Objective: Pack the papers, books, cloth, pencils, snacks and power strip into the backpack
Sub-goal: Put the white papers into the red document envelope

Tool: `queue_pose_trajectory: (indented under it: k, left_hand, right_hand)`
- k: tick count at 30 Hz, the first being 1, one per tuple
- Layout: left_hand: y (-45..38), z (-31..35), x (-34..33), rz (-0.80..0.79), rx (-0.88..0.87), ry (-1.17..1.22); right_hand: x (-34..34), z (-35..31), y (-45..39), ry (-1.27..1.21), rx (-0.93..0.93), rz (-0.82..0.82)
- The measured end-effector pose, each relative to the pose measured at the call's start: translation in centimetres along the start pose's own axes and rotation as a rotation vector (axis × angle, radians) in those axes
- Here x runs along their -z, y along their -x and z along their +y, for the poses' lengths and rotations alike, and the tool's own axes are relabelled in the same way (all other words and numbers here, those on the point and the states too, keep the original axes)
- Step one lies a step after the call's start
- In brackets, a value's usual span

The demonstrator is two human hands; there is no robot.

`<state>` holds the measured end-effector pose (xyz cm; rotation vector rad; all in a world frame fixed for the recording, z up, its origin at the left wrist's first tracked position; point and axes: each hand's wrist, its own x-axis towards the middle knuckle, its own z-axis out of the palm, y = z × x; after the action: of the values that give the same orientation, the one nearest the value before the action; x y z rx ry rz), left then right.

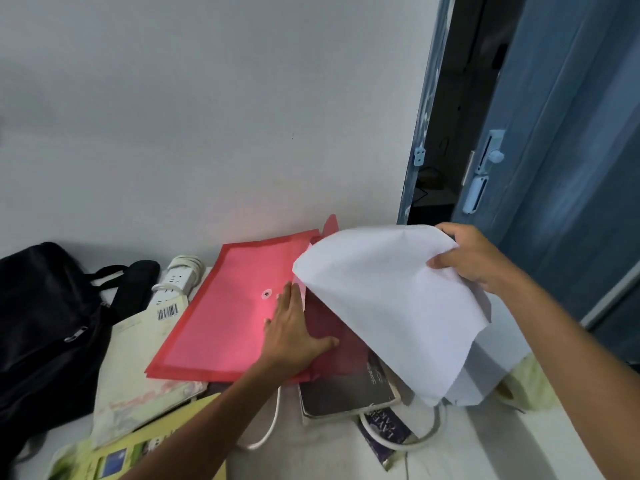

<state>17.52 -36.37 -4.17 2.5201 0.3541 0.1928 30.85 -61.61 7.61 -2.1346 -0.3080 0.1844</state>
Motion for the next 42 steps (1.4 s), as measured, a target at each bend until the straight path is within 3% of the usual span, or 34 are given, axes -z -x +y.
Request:
queue_pose_trajectory:
  k: [5, 14, 25, 30, 37, 42]
  left_hand:
    - [0.2, -0.2, 0.0, -0.013, 0.009, -0.013]
    - [0.3, -0.4, 0.1, -0.003, -0.008, -0.013]
    - [0.5, -0.1, 0.3, -0.032, -0.006, -0.024]
    - [0.8, 0.1, 0.7, -0.085, -0.031, -0.036]
    - [1.6, 0.2, 2.7, -0.191, -0.047, 0.190]
    - [1.9, -0.3, 4.2, -0.233, 0.018, 0.439]
  right_hand:
    - [-0.1, -0.8, -0.3, 0.012, 0.020, 0.019]
    - [0.6, -2.3, 0.1, 0.111, -0.056, -0.127]
    - [-1.7, -2.4, -0.5, 0.063, -0.103, -0.091]
    - [-4.2, -2.0, -1.1, 0.001, -0.135, 0.026]
    - [-8.7, -0.4, -0.5, -0.220, -0.145, 0.231]
    - [-10.6, 0.7, 1.7, -0.419, -0.180, 0.146]
